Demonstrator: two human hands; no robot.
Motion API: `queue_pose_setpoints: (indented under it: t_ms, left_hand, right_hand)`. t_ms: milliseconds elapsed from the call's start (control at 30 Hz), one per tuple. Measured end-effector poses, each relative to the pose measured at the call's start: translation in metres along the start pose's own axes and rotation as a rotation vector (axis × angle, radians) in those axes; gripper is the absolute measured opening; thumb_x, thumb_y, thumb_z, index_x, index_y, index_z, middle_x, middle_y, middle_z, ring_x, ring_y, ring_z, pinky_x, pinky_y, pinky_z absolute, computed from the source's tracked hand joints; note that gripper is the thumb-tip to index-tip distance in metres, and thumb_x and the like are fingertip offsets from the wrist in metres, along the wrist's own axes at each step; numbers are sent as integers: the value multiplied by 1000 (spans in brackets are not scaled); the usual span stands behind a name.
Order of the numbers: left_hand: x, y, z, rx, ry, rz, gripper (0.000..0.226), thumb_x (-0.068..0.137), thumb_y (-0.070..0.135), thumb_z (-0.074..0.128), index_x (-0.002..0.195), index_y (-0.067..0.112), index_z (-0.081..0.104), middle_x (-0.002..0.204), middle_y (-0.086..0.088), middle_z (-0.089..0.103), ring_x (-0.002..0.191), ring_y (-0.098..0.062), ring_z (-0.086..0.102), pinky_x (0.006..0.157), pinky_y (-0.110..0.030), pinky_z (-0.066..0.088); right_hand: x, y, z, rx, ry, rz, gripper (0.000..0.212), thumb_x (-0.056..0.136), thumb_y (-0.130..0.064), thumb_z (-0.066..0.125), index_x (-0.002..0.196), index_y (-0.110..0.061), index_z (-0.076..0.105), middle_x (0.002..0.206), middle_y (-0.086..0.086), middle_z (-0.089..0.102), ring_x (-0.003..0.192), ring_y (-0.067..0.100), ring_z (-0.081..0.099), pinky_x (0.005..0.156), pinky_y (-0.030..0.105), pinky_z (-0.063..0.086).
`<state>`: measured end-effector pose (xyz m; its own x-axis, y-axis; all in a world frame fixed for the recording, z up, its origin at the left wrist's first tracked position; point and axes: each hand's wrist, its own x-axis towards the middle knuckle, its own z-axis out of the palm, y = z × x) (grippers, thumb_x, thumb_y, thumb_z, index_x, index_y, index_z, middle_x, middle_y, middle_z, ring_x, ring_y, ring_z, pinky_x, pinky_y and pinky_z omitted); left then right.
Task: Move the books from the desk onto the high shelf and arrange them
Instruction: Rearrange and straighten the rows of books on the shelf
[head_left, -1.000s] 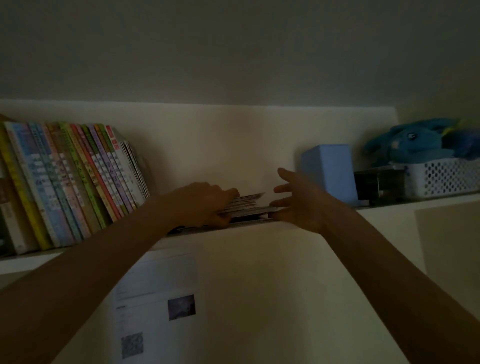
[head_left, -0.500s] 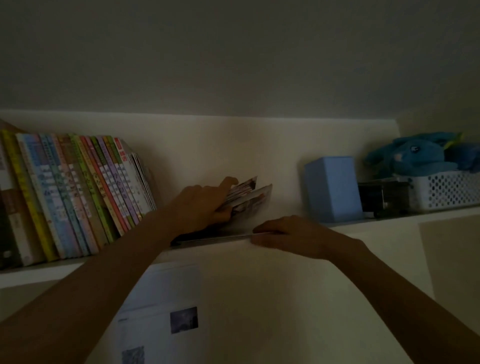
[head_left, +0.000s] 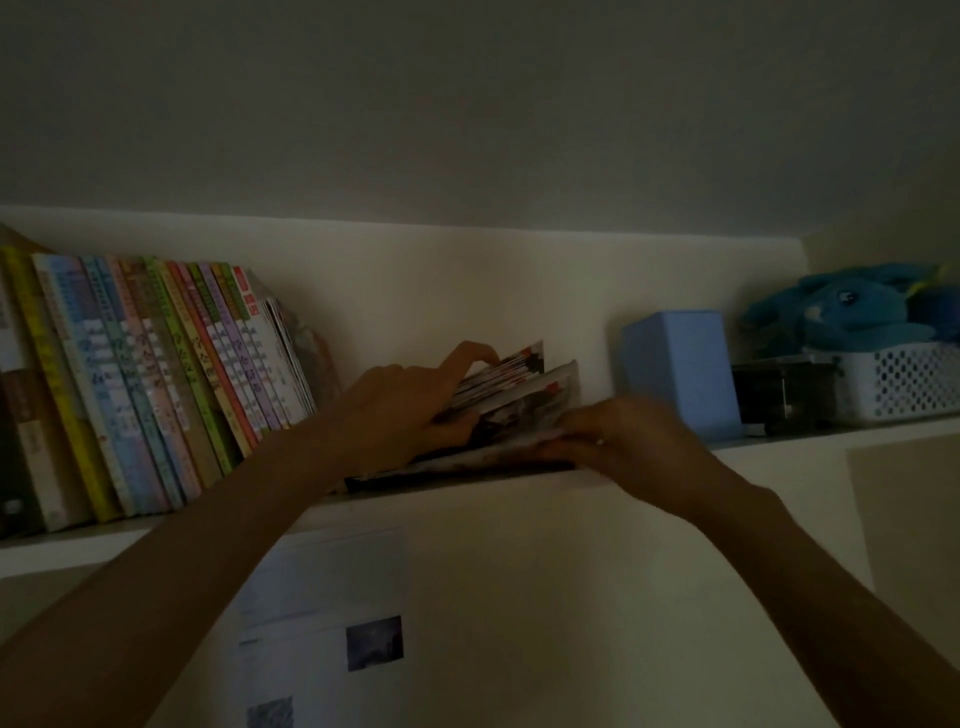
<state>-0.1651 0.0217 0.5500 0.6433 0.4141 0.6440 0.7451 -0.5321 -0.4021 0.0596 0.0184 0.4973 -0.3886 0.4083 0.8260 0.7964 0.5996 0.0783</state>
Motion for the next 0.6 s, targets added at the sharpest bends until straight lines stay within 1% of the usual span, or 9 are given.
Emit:
queue_pose_setpoints:
  t_ms: [67, 133, 200, 267, 333, 433, 500, 533, 600]
  left_hand:
    - [0, -2, 0, -23, -7, -9, 55, 96, 40, 41, 141, 32, 11, 105, 4, 62, 53, 3, 46, 44, -9, 35]
    - [-2, -3, 3, 3, -3, -38, 56, 96, 43, 39, 142, 33, 9, 107, 3, 64, 53, 1, 46, 44, -9, 32]
    - [-4, -4, 10, 34, 57, -70, 55, 94, 49, 37, 141, 34, 12, 105, 4, 65, 58, -5, 51, 47, -14, 34]
    - [-5, -4, 14, 31, 132, -119, 55, 91, 58, 35, 139, 33, 22, 106, 4, 66, 70, -12, 57, 57, -22, 42]
    - [-6, -3, 17, -90, 149, -200, 59, 85, 65, 42, 133, 31, 35, 108, 5, 65, 84, -14, 61, 71, -27, 50]
    - [-8, 0, 23, -289, 217, -277, 47, 83, 54, 56, 119, 23, 51, 107, 2, 66, 88, -17, 63, 75, -34, 53]
    - [-8, 2, 23, -324, 319, -342, 38, 87, 46, 56, 112, 17, 54, 98, 0, 65, 81, -18, 62, 68, -31, 50]
    - [-7, 3, 23, -359, 375, -402, 34, 89, 42, 56, 109, 15, 53, 93, 2, 62, 78, -17, 59, 63, -28, 48]
    - [-4, 3, 21, -524, 511, -545, 27, 91, 36, 55, 104, 13, 51, 82, 7, 54, 72, -12, 54, 55, -20, 44]
  right_hand:
    - [2, 0, 15, -79, 379, 27, 22, 84, -40, 62, 97, -26, 73, 77, -5, 72, 61, 10, 62, 49, 5, 31]
    - [4, -3, 32, -67, 572, 198, 32, 82, -44, 63, 96, -15, 71, 77, 3, 71, 62, 16, 64, 47, 11, 30]
    - [7, -8, 42, -47, 529, 494, 54, 80, -58, 56, 101, -8, 62, 83, 9, 66, 69, 21, 61, 53, 24, 38]
    - [11, -14, 46, -123, 458, 648, 59, 78, -68, 40, 85, -11, 53, 71, 4, 57, 65, 19, 56, 51, 26, 35]
    - [21, -19, 53, -22, 386, 590, 48, 91, -55, 37, 84, -12, 57, 71, 4, 58, 67, 21, 58, 51, 27, 37]
    - [45, -21, 60, 388, 298, 553, 33, 101, -23, 35, 105, -3, 61, 102, 18, 66, 90, 32, 63, 80, 39, 51]
    - [63, -28, 53, 716, 270, 555, 35, 101, -27, 34, 111, -5, 59, 112, 21, 63, 102, 36, 61, 92, 50, 48]
    - [74, -33, 47, 787, 242, 522, 38, 101, -32, 32, 122, -11, 55, 120, 19, 60, 108, 35, 59, 97, 51, 45]
    - [98, -46, 37, 817, 155, 396, 48, 100, -45, 28, 145, -27, 31, 143, 9, 45, 125, 28, 49, 108, 45, 36]
